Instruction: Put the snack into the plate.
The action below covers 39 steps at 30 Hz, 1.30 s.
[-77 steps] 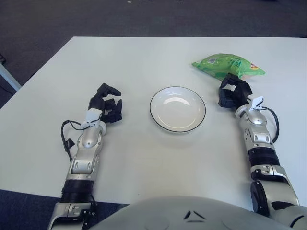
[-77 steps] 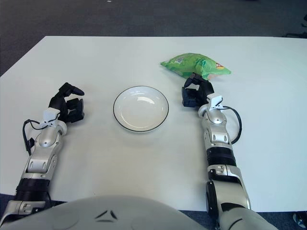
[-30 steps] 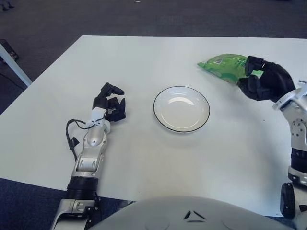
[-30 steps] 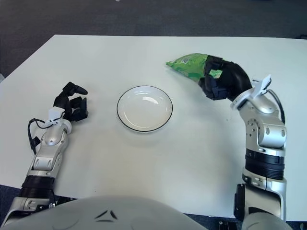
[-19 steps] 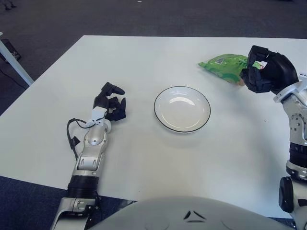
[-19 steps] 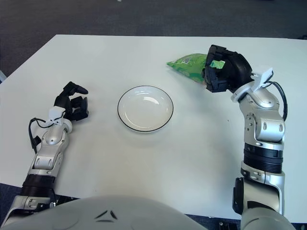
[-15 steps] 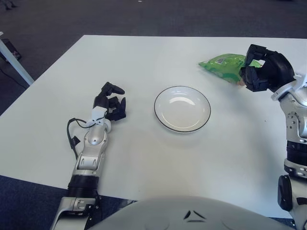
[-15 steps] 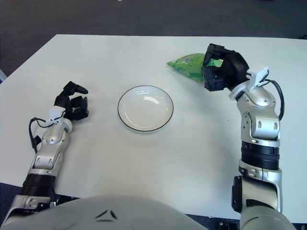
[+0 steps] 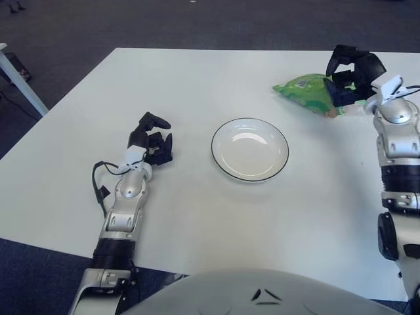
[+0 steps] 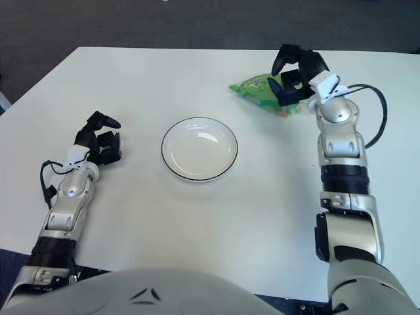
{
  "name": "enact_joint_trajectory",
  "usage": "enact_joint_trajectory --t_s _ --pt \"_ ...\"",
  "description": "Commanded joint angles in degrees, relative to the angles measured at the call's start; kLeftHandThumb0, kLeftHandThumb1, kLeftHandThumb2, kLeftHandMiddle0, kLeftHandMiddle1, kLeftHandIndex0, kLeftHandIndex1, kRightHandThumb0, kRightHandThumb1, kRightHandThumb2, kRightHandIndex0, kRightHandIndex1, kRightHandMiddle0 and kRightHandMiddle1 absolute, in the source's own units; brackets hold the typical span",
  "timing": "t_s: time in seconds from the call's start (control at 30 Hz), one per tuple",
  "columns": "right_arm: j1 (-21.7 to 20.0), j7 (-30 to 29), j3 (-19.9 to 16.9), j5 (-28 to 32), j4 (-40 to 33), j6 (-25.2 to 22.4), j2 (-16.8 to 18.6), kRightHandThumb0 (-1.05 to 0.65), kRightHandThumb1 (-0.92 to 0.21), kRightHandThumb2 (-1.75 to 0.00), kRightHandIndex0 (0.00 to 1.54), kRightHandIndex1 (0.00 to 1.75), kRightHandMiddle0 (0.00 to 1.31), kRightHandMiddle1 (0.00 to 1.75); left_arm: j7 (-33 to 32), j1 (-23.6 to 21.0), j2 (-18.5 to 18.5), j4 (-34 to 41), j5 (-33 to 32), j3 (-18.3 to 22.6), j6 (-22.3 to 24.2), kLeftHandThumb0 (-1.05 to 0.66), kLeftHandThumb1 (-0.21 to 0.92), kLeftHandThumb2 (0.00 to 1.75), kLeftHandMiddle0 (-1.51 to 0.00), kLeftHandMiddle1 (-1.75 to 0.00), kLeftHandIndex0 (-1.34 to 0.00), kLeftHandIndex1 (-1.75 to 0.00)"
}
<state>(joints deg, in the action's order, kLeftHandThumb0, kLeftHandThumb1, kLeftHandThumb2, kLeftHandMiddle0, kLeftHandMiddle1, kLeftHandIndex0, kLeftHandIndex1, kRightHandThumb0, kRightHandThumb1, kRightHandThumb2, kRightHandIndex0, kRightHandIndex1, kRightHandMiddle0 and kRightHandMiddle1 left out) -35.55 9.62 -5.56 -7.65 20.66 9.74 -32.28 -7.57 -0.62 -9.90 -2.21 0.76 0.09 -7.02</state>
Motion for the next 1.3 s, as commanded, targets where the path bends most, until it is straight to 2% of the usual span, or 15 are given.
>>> enact_joint_trajectory --t_s 0.0,0.27,0.4,0.53,0.8,0.87,0.97,1.1,1.27 --pt "-3.5 -5.4 2.0 -4.9 5.0 7.1 0.4 -0.45 -0.41 -1.19 1.09 1.75 0.54 1.75 1.0 7.4 3.3 -7.4 -0.1 -0.9 0.4 -0.42 0.52 1.06 -1.13 -1.75 -0.45 -1.75" --pt "-7.2 -12.7 5.1 -11.5 10.9 13.0 0.5 -0.42 -0.51 -1.07 0.94 1.75 0.46 1.75 2.0 7.4 3.1 -7.7 -0.5 -0.3 0.2 -0.42 0.52 1.06 -1.13 -1.75 -0.46 -1.75" --pt "-9.8 -15.8 7.1 -14.6 14.9 15.9 0.0 -0.41 -0.56 -1.01 0.74 1.74 0.43 1.75 2.7 7.5 3.0 -7.7 -1.0 0.1 0.0 -0.42 0.52 1.06 -1.12 -1.75 -0.46 -1.75" --pt "-13.7 -19.5 9.8 -18.8 21.2 18.6 -0.7 -0.39 -0.69 -0.83 0.53 1.62 0.33 1.75 3.2 7.4 3.1 -8.2 -1.5 0.7 -0.6 -0.42 0.52 1.06 -1.13 -1.75 -0.46 -1.75" --pt "-21.1 -26.6 15.0 -25.4 32.6 21.3 -0.5 -0.36 -0.89 -0.56 0.35 1.43 0.22 1.75 3.8 7.4 3.2 -8.8 -1.6 1.3 -1.3 -0.42 0.52 1.06 -1.13 -1.75 -0.45 -1.75" --pt "-22.9 -27.8 16.4 -26.7 34.4 21.5 -0.3 -0.61 -0.91 -0.65 0.29 1.40 0.14 1.65 4.0 7.4 3.1 -8.9 -1.6 1.4 -1.5 -0.42 0.53 1.05 -1.13 -1.75 -0.45 -1.75" --pt "-24.1 -28.4 18.0 -28.2 35.9 21.4 -0.7 -0.76 -0.92 -0.72 0.22 1.33 0.09 1.57 4.1 7.4 3.0 -9.0 -1.4 1.5 -1.8 -0.42 0.53 1.05 -1.13 -1.75 -0.45 -1.75" --pt "-25.3 -25.8 19.7 -28.9 37.0 20.0 -1.2 -0.84 -0.92 -0.81 0.14 1.17 0.04 1.48 4.4 7.4 2.9 -9.1 -1.5 1.7 -2.0 -0.42 0.53 1.04 -1.13 -1.75 -0.44 -1.75" --pt "-26.7 -24.3 21.5 -29.7 38.0 18.0 -1.1 -0.90 -0.92 -0.94 0.09 0.93 0.01 1.26 4.7 7.3 3.1 -9.8 -1.9 2.0 -3.1 -0.41 0.54 1.04 -1.15 -1.75 -0.44 -1.75"
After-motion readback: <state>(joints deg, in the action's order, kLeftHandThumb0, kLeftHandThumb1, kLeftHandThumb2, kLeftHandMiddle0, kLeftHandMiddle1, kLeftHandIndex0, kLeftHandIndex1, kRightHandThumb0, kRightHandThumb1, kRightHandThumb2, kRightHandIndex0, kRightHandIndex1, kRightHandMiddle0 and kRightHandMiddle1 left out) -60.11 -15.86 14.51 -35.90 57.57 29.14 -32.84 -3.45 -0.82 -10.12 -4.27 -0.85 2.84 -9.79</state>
